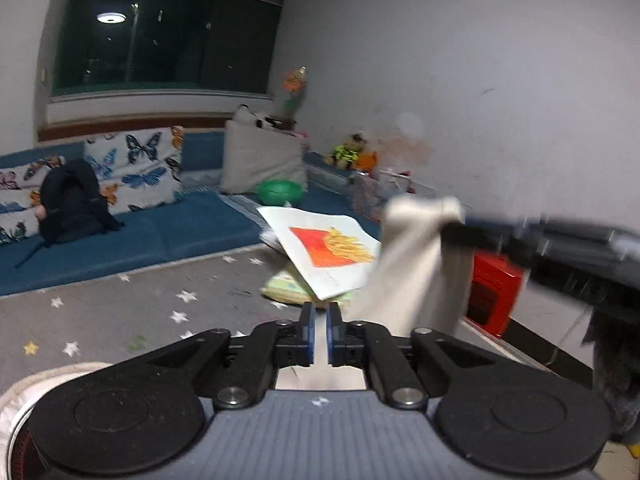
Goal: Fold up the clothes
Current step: 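Lift the sweatshirt up with both grippers to unfold it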
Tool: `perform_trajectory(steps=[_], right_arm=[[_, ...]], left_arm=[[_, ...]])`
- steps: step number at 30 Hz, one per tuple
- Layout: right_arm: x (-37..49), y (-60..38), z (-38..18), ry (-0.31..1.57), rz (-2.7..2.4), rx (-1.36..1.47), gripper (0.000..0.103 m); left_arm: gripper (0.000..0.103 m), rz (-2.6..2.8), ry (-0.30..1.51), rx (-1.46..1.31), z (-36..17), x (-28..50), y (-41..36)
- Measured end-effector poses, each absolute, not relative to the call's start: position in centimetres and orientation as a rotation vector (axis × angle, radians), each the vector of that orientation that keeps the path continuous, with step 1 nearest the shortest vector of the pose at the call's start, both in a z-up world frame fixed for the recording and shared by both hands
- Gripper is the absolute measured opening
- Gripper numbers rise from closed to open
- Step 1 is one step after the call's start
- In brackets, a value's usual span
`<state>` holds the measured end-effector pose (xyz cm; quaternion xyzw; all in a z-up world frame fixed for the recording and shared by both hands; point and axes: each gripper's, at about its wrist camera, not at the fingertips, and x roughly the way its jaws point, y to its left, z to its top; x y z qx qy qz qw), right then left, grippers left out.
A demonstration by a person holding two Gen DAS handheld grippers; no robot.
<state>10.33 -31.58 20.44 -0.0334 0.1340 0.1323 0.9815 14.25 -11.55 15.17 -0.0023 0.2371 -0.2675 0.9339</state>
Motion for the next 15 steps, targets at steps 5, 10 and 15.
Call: perform_trajectory(steps=[5,10,15], right_arm=[[7.4,-30.3,24.0,0.155,0.303,-0.088,0.008],[5.0,-29.8,26.5,0.070,0.317,-0.073,0.008],[4.2,-29.2,27.0,0.093,0.311,-0.081,0.009]], left_arm=[[0.035,-0.532,0.476,0.000,15.5,13.5,-11.3],[0.034,-0.523,0.434,-0.022,16.8,12.8,-10.1],[0.034,-0.532,0.428,-0.018,17.0,11.8,-9.8]])
